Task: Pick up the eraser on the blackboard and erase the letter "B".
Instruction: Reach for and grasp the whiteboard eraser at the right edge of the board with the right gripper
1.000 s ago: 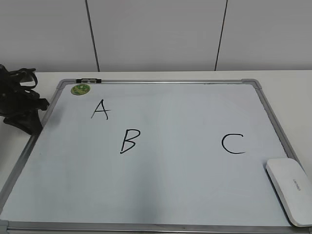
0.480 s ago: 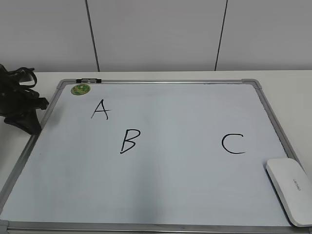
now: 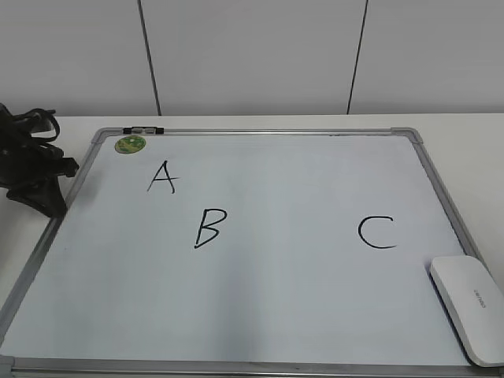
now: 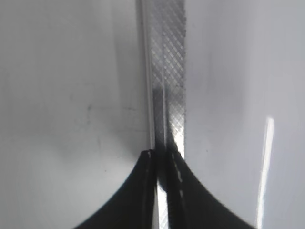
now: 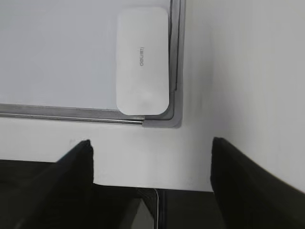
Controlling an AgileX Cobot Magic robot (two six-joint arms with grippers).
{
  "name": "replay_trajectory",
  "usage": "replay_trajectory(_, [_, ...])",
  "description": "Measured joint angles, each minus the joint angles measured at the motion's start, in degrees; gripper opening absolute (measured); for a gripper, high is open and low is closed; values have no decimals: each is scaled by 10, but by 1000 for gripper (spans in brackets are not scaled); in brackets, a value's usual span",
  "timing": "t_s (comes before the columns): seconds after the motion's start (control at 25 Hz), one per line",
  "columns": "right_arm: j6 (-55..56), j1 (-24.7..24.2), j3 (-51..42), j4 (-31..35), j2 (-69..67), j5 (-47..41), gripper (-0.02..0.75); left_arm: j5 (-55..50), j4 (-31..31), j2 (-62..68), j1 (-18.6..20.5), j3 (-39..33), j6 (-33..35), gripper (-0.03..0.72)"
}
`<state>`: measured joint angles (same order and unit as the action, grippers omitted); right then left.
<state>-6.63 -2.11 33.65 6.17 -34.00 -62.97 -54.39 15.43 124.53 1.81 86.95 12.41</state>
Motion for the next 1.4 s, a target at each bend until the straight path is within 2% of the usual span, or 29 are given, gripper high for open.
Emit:
replay_trajectory(0.24, [0, 0, 2, 3, -113, 58, 587, -1, 1, 0, 0, 0, 0, 11])
replay_trajectory(0.6, [-3, 8, 27, 3, -248, 78, 587, -2, 4, 0, 1, 0, 0, 11])
replay_trajectory(0.84, [16, 65, 51, -12, -300, 105, 587, -2, 5, 0, 1, 0, 0, 11])
replay_trajectory(1.08, [99, 143, 72, -79, -358, 113, 587, -2, 5, 0, 1, 0, 0, 11])
replay_trajectory(1.24, [129, 150, 75, -91, -393, 130, 596, -2, 5, 0, 1, 0, 0, 11])
replay_trajectory(1.4, [136, 151, 75, -97, -435, 141, 646, -2, 5, 0, 1, 0, 0, 11])
